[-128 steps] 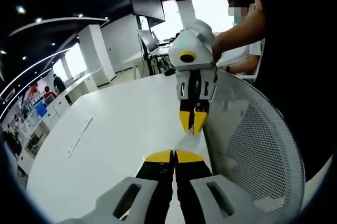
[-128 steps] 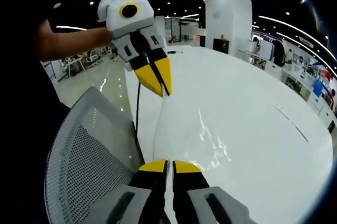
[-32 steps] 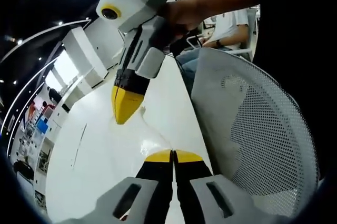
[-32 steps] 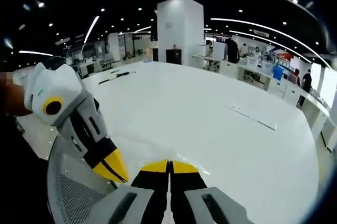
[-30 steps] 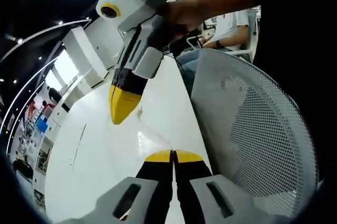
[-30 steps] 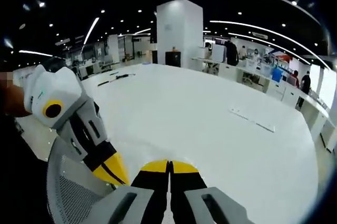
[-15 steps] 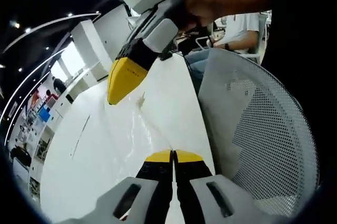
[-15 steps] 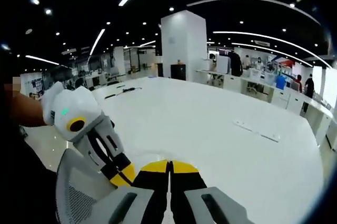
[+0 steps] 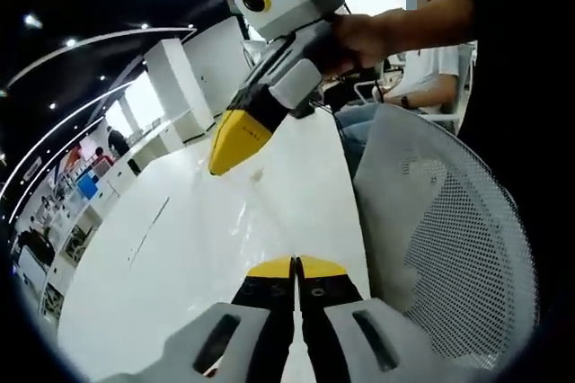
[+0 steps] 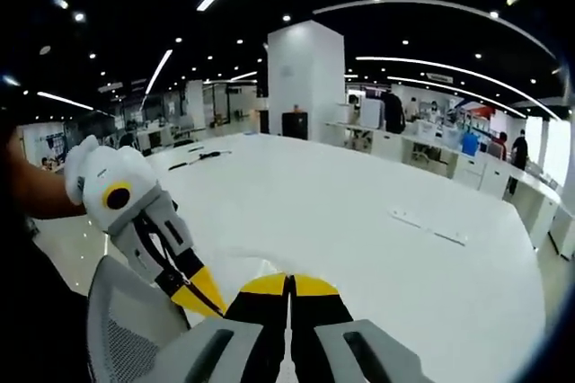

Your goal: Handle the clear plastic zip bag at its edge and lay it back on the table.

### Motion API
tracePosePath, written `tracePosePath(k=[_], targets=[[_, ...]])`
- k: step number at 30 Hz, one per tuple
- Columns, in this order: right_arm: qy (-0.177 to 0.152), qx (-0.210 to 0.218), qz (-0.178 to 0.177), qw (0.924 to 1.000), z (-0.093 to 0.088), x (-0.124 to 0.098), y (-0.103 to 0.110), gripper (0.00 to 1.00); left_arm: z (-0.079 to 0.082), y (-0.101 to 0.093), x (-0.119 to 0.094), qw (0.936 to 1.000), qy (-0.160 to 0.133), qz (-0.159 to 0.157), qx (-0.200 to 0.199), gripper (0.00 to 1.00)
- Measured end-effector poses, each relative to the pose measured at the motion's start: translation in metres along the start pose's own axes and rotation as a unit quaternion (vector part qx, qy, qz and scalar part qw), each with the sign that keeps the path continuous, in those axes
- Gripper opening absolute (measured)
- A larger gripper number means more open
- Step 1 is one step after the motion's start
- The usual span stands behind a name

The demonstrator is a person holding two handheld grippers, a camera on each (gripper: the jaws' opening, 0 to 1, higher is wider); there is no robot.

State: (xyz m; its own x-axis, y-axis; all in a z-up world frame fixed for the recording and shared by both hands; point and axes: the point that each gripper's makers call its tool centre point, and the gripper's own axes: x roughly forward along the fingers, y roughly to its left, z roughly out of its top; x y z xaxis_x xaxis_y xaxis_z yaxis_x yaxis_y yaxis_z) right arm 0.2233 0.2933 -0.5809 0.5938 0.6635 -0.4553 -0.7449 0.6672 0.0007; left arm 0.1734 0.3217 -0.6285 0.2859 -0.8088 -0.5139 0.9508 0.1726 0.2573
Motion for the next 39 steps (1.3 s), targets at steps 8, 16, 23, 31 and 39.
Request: tracePosePath(k=[8, 16, 23, 31, 39], targets=[[0.038, -0.015, 0.002, 0.9992, -0.018, 0.009, 0.003, 0.0, 0.014, -0.004, -0.004, 0.9991, -0.03, -0.005, -0.031, 0.0], [0.055, -0.025, 0.004, 0.9982, -0.035, 0.024, 0.003, 0.0, 0.033, 0.001, -0.023, 0.9965, -0.064, 0.011, -0.052, 0.0], [0.067, -0.032, 0.002, 0.9972, -0.047, 0.033, 0.001, 0.0, 0.024, 0.002, -0.038, 0.9954, -0.057, 0.028, -0.072, 0.08], [0.071, -0.045, -0.006, 0.9965, -0.056, 0.032, -0.001, 0.0, -0.001, -0.002, -0.051, 0.9907, -0.048, 0.049, -0.118, 0.17], [0.088, -0.04, 0.007, 0.9952, -0.074, 0.026, 0.007, 0.0, -0.02, -0.007, -0.064, 0.9853, -0.042, 0.069, -0.151, 0.21]])
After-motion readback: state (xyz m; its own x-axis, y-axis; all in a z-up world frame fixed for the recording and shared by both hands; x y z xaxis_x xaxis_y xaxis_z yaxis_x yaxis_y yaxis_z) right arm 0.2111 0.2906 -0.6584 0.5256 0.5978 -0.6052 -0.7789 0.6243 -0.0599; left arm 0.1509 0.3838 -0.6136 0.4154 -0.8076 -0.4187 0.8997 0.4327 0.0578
